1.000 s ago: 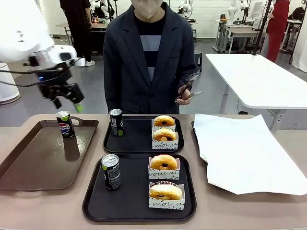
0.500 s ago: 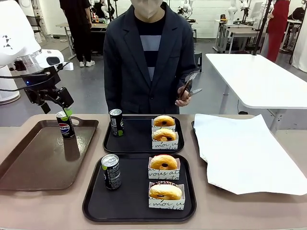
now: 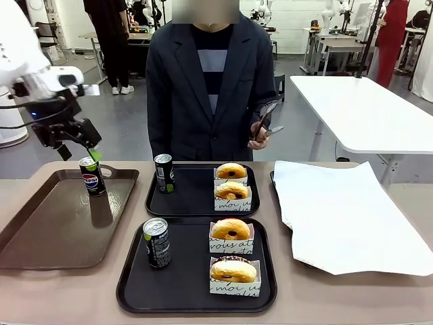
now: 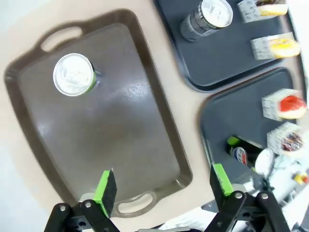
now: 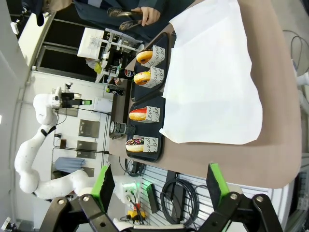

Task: Set up donuts and drinks on trays.
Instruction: Pick up one Pepsi coke from the Handle tray and place it on the Flat Tray without a Pepsi coke.

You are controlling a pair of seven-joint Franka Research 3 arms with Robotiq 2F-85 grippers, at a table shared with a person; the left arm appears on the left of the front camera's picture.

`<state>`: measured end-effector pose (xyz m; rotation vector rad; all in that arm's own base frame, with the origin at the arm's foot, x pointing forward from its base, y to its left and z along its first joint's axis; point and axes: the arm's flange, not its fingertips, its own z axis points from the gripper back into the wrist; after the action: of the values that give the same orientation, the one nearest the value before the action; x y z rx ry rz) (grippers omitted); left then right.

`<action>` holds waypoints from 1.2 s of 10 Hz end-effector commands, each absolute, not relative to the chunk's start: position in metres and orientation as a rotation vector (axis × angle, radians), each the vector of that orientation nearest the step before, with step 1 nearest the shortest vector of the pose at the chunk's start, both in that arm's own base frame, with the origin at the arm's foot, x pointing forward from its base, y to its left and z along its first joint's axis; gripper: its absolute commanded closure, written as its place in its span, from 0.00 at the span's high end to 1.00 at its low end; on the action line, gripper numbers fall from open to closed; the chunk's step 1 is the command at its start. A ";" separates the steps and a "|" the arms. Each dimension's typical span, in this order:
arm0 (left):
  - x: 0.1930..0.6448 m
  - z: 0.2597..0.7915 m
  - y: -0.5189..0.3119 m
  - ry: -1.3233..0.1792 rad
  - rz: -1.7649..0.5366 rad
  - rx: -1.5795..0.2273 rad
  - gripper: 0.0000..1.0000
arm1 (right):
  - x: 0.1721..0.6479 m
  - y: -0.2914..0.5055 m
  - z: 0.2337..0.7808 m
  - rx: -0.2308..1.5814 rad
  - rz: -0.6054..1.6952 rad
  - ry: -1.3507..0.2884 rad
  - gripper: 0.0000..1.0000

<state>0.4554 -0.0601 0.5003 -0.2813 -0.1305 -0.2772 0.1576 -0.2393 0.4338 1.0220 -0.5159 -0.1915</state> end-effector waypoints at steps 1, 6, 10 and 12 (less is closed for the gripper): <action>0.438 0.499 0.014 -0.113 -0.190 -0.516 1.00 | 0.161 -0.239 0.436 1.048 -0.180 -0.550 1.00; 0.438 0.456 0.139 -0.092 -0.075 -0.894 1.00 | 0.161 -0.239 0.436 1.048 -0.180 -0.550 1.00; 0.423 0.415 0.173 -0.112 -0.027 -1.189 1.00 | 0.161 -0.239 0.436 1.048 -0.180 -0.550 1.00; 0.408 0.394 0.183 -0.149 -0.003 -1.236 1.00 | 0.161 -0.239 0.436 1.048 -0.180 -0.550 1.00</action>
<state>0.4118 0.1766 0.4008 -1.2020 -0.1132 0.0067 0.1572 -0.2394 0.4343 1.0232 -0.5149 -0.1906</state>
